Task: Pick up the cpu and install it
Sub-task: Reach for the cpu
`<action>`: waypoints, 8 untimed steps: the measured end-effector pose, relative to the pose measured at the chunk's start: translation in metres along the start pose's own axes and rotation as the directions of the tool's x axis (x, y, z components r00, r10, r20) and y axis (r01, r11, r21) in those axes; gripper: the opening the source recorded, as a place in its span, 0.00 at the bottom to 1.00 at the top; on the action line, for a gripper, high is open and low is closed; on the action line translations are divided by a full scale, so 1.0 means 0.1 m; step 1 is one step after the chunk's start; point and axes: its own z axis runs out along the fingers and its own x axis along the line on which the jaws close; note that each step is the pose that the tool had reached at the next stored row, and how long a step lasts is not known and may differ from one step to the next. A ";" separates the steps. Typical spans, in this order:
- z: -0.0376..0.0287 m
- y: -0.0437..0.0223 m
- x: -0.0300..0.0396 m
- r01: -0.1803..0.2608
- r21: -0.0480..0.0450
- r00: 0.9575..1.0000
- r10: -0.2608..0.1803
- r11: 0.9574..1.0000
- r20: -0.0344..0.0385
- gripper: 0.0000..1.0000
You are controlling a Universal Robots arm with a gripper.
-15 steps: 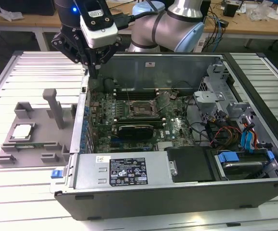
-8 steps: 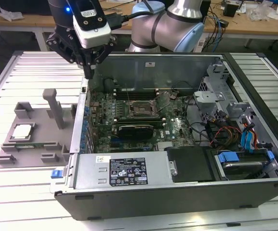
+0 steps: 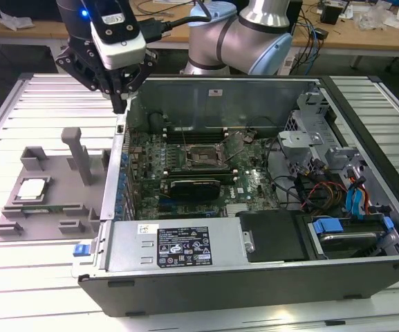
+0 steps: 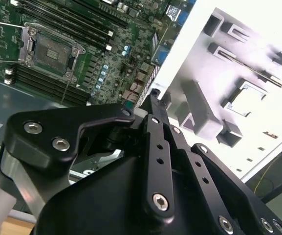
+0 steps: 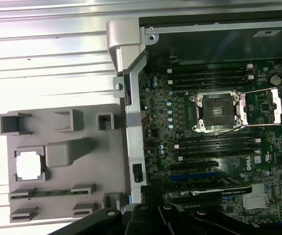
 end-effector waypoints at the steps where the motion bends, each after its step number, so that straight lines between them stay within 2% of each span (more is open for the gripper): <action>1: 0.000 -0.001 0.008 0.000 0.000 1.000 0.000 1.000 0.000 0.11; 8: -0.004 -0.015 0.206 0.000 0.000 1.000 0.000 1.000 0.001 0.11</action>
